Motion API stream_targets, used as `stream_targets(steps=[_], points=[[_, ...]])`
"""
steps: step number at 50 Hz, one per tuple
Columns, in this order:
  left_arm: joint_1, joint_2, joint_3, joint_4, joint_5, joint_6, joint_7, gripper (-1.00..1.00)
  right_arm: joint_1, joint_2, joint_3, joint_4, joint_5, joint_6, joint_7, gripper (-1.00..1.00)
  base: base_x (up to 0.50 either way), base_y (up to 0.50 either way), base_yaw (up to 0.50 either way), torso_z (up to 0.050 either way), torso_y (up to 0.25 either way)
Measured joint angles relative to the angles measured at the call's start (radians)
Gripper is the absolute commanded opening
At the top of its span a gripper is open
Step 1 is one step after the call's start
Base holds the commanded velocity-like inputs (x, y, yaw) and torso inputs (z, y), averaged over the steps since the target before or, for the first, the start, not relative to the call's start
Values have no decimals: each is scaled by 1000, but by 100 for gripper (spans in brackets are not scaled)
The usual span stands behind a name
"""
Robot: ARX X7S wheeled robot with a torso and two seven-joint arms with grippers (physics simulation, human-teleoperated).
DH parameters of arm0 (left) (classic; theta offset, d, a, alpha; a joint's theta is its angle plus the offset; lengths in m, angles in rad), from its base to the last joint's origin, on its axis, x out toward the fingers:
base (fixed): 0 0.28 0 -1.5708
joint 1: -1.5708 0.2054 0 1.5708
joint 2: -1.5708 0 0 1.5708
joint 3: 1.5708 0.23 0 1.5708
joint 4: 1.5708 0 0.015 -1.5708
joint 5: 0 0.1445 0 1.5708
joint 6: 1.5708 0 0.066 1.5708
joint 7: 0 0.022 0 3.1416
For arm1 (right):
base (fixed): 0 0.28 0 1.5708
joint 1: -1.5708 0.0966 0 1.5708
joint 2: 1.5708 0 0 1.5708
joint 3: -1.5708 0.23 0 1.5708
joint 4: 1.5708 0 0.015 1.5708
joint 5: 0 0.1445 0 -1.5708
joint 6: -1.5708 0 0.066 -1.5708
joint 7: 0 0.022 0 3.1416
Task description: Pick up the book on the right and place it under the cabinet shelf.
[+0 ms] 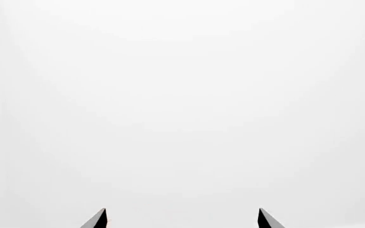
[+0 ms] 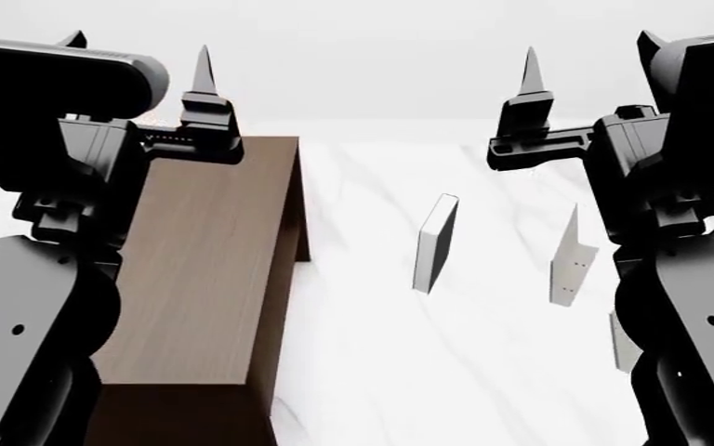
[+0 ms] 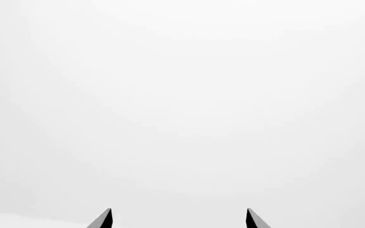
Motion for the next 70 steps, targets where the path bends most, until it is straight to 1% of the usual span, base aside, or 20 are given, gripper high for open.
stream_targets(steps=[9, 21, 32, 43, 51, 59, 70], points=[[-2, -3, -1, 4, -6, -3, -4, 100, 0, -1, 2, -1, 5, 5, 4, 100, 158, 0, 0, 0, 1], [-9, -7, -4, 15, -15, -16, -9, 100, 11, -1, 10, -3, 11, 23, 14, 100, 7, 0, 0, 0, 0], [-24, -9, -8, 42, -29, -47, -16, 100, 130, 11, 47, 5, 44, 180, 3, 100, 0, 0, 0, 0, 0], [-39, -11, -10, 53, -40, -63, -20, 100, 278, 93, 65, 71, 97, 322, -49, 100, 0, 0, 0, 0, 0], [-47, -13, -10, 57, -47, -71, -23, 100, 350, 198, 59, 177, 241, 377, -9, 100, 0, 0, 0, 0, 0], [-59, -16, -9, 61, -54, -83, -26, 100, 377, 286, 34, 301, 310, 377, 8, 100, 0, 0, 0, 0, 0], [-73, -21, -6, 61, -62, -93, -28, 100, 369, 387, -7, 461, 322, 313, -7, 100, 0, 0, 0, 0, 0]])
